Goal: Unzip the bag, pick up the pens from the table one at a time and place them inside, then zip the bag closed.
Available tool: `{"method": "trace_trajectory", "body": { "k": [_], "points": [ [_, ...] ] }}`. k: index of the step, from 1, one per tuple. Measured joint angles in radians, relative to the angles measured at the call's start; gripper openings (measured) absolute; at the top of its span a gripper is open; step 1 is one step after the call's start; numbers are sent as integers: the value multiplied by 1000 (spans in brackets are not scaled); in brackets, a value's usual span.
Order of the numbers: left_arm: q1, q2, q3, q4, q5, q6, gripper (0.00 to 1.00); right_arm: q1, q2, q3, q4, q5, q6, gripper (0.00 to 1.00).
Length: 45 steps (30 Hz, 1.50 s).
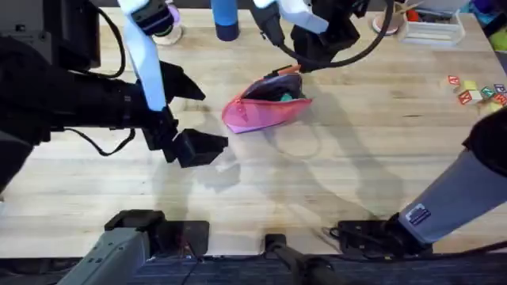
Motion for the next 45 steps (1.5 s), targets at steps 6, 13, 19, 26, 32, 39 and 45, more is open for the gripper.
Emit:
{"method": "trace_trajectory", "body": {
  "k": [6,13,19,26,32,39,45],
  "points": [
    [0,0,0,0,0,0,993,-1,47,-1,1,-19,-6,32],
    [0,0,0,0,0,0,993,-1,107,-42,38,-74,-8,32],
    [0,0,0,0,0,0,993,9,160,-47,66,-116,-8,32],
    [0,0,0,0,0,0,993,42,203,-48,135,-183,-10,32],
    [0,0,0,0,0,0,993,65,224,-49,147,-218,-11,32],
    [0,0,0,0,0,0,993,66,224,-49,147,-227,-11,257],
    [0,0,0,0,0,0,993,66,224,-51,145,-228,-10,974]
  ]
}}
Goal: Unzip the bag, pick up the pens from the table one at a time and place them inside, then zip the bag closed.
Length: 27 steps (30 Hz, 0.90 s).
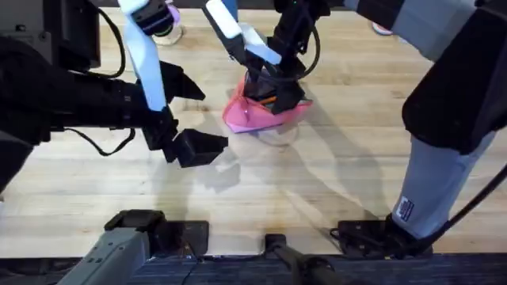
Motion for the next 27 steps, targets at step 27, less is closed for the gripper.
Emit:
{"method": "trace_trajectory", "body": {
  "k": [27],
  "points": [
    [0,0,0,-10,-1,59,995,-13,-188,-8,-19,-16,82,997]
  ]
}}
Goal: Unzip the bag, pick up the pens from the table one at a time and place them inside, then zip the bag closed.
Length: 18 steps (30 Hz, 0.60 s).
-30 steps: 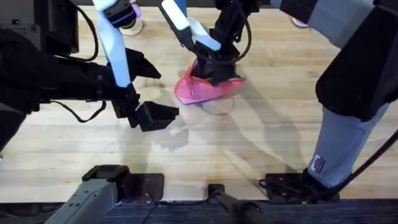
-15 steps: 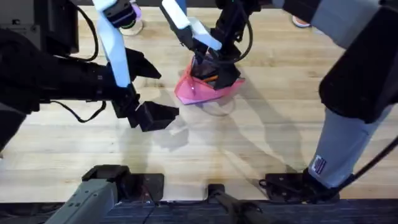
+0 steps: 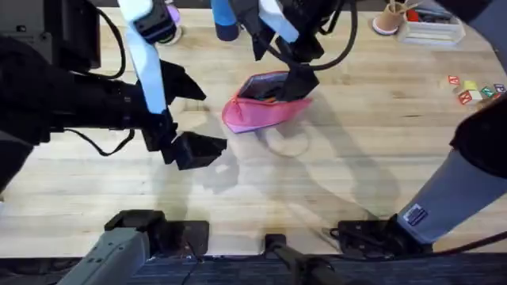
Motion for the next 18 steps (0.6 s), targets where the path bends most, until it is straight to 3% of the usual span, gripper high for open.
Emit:
{"method": "trace_trajectory", "body": {
  "k": [8,18],
  "points": [
    [24,0,-21,-10,1,85,995,-21,-11,0,9,0,86,997],
    [205,0,-176,59,131,280,996,-20,-15,0,23,0,129,998]
  ]
}}
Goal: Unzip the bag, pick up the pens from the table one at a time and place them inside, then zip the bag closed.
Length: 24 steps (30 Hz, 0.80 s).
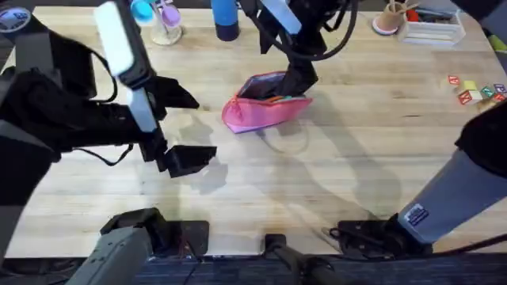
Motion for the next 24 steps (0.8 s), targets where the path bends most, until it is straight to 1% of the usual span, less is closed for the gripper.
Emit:
{"method": "trace_trajectory", "body": {
  "k": [3,5,8,11,15,21,24],
  "points": [
    [34,0,-42,52,27,42,995,7,0,0,0,1,46,997],
    [50,0,-71,87,39,57,995,12,0,0,0,2,108,997],
    [78,0,-118,147,66,73,995,18,0,0,-1,2,248,997],
    [102,9,-153,185,90,79,993,21,0,0,-16,1,410,997],
    [112,62,-161,207,108,81,993,32,0,0,-59,1,627,997],
    [112,159,-161,243,119,83,994,99,0,0,-111,1,1013,997],
    [112,203,-161,255,127,84,995,131,0,0,-132,1,1135,997]
  ]
}}
